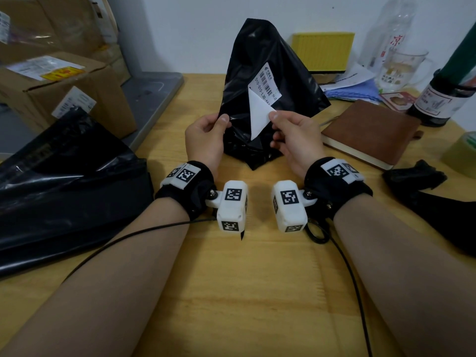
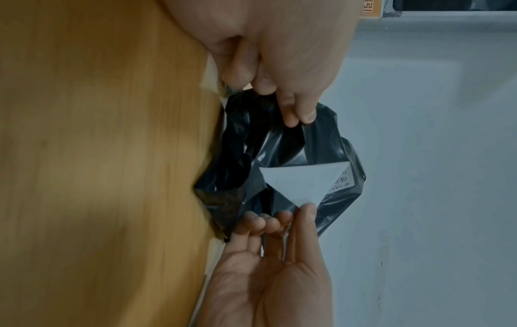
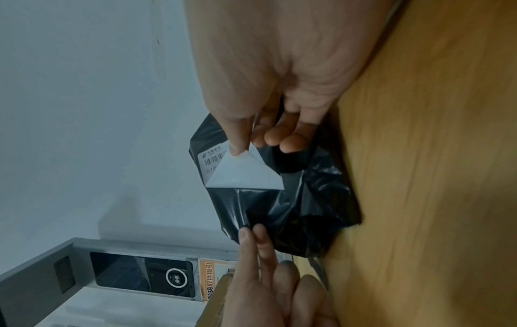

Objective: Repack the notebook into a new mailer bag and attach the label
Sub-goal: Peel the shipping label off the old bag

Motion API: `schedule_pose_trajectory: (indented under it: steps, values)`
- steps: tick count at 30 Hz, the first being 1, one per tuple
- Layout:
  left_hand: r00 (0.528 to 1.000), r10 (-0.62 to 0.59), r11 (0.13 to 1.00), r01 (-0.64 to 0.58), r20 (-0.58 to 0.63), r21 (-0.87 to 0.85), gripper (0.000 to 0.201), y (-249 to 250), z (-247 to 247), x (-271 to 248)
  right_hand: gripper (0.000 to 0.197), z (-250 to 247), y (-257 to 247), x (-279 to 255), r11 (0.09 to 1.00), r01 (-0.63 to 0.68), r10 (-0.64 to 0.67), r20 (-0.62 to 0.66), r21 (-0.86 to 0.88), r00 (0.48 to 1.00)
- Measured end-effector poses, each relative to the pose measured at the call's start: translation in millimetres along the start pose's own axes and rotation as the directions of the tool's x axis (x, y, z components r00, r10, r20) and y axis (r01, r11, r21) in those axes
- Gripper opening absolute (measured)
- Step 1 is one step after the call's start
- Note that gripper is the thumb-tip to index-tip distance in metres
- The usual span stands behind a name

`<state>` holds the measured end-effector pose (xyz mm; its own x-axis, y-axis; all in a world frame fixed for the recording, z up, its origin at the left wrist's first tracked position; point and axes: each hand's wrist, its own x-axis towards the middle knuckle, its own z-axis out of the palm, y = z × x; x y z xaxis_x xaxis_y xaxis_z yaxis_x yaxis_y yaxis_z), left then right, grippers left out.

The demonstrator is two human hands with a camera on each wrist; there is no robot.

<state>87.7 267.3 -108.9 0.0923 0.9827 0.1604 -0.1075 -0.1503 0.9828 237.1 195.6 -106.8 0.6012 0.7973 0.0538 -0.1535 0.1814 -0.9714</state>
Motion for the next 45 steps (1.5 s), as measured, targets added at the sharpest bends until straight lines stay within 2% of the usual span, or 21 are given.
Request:
schedule_pose_trajectory:
  steps: [9,16,21,45]
  values:
    - [1.000,0.004,1.000,-0.004,-0.018,-0.003,0.011,0.0,-0.7,0.9,0.021,-3.4,4.8,6.9,1.000,0.015,-0.015,-0.040,0.004,0.999]
    - [1.000,0.003,1.000,-0.003,-0.022,0.004,0.014,-1.6,-1.0,2.2,0.019,-3.7,5.3,9.2,0.999,0.038,-0.037,-0.053,0.011,0.998]
    - [1.000,-0.007,1.000,0.007,-0.027,0.004,0.015,-1.8,-1.4,2.4,0.030,-3.6,6.2,10.2,0.999,0.041,-0.039,-0.077,0.017,0.996]
    - [0.998,-0.030,0.999,0.029,-0.055,-0.016,0.016,-2.0,-1.6,3.7,0.010,-3.5,0.0,5.5,0.997,0.065,-0.061,-0.121,0.029,0.991]
